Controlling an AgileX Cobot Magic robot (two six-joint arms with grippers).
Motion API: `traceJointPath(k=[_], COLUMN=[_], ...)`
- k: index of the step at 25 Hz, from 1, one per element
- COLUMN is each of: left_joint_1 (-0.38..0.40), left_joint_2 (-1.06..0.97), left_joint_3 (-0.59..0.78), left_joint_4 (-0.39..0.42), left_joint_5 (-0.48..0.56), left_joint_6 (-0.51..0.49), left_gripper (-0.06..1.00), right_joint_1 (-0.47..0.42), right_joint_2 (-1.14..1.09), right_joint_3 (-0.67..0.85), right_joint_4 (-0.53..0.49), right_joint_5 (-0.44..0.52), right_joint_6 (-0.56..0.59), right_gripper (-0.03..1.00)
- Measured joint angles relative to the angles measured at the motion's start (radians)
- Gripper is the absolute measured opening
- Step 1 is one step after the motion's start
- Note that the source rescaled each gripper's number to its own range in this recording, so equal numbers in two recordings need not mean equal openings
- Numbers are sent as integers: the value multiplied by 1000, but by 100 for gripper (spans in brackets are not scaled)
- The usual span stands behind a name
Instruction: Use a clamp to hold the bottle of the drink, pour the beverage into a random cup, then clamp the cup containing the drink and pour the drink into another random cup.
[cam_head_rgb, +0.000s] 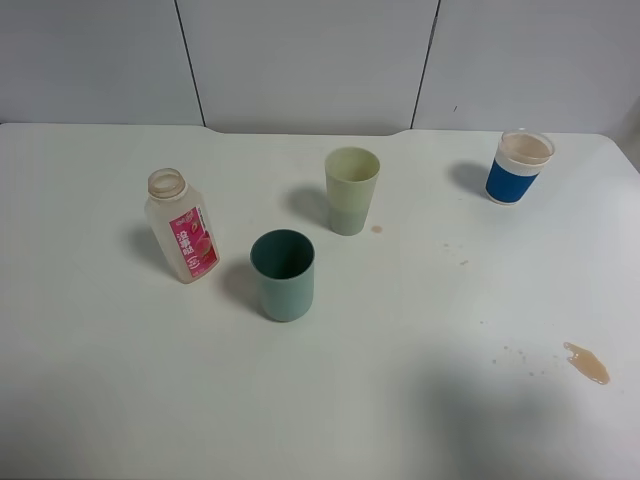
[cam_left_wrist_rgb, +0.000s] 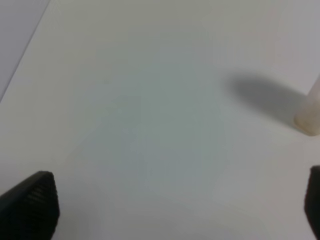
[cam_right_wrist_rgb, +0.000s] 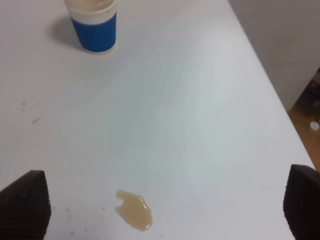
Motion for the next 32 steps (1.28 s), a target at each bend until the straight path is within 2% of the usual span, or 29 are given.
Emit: traceJointPath(k=[32], left_joint_1=[0], left_joint_2=[0], left_joint_3=[0], left_joint_4=[0], left_joint_5=[0], left_joint_6=[0], left_gripper=[100], right_joint_1=[2], right_joint_2=[0], right_joint_3=[1], right_joint_4=[-3], right_joint_5=[-18], right_joint_6=[3], right_gripper=[76])
